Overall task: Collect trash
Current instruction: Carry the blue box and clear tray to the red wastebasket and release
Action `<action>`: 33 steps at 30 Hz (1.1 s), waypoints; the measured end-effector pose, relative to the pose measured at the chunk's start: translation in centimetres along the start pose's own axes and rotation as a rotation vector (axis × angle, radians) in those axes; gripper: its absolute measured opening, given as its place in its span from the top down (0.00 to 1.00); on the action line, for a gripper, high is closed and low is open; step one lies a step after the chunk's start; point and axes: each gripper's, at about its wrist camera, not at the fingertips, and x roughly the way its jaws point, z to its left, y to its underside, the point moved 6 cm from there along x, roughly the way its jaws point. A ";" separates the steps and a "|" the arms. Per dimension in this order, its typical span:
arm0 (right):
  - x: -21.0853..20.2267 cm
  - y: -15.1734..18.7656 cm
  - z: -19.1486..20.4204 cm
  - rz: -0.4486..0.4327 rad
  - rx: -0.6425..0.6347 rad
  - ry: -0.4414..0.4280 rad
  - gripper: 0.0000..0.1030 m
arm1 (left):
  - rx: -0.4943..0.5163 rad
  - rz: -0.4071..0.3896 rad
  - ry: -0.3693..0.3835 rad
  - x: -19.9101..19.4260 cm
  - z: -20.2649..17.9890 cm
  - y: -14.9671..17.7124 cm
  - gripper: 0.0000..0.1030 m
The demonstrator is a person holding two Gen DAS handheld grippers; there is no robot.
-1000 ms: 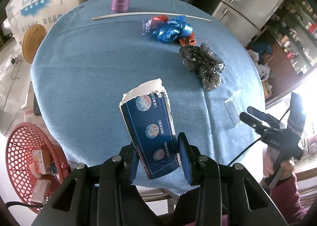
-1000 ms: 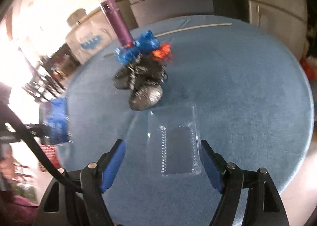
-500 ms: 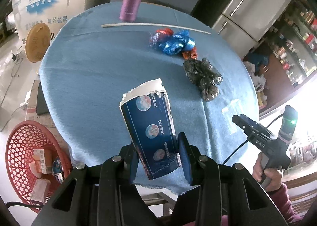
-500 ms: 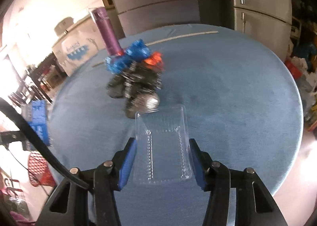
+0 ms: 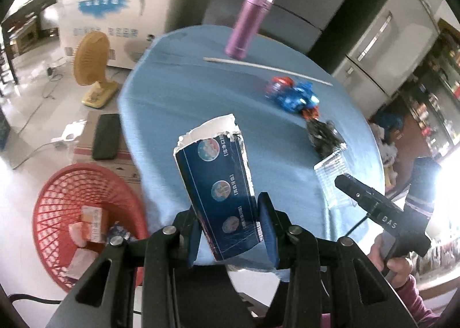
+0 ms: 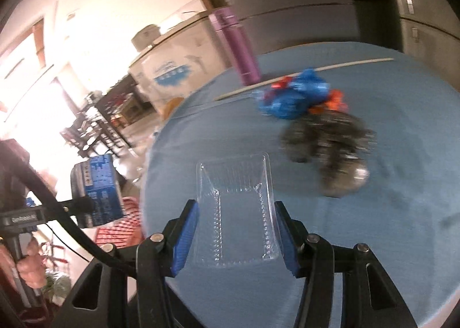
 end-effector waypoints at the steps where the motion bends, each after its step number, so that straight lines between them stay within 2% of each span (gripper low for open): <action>1: 0.3 -0.1 1.0 0.003 -0.007 -0.019 0.46 | -0.007 -0.010 -0.008 -0.4 0.6 0.0 0.63; 8: 2.7 -1.0 7.3 0.034 -0.072 -0.125 0.46 | -0.055 -0.048 -0.083 -2.3 5.4 0.8 0.63; 19: 7.9 -0.8 17.8 0.133 -0.153 -0.300 0.46 | -0.207 0.006 -0.177 -2.8 14.3 5.0 0.63; 25: 11.4 1.3 21.3 0.229 -0.163 -0.353 0.45 | -0.260 0.054 -0.182 -2.2 17.1 7.1 0.63; 33: 15.4 4.0 23.5 0.346 -0.164 -0.360 0.43 | -0.299 0.134 -0.164 -0.4 18.5 8.7 0.62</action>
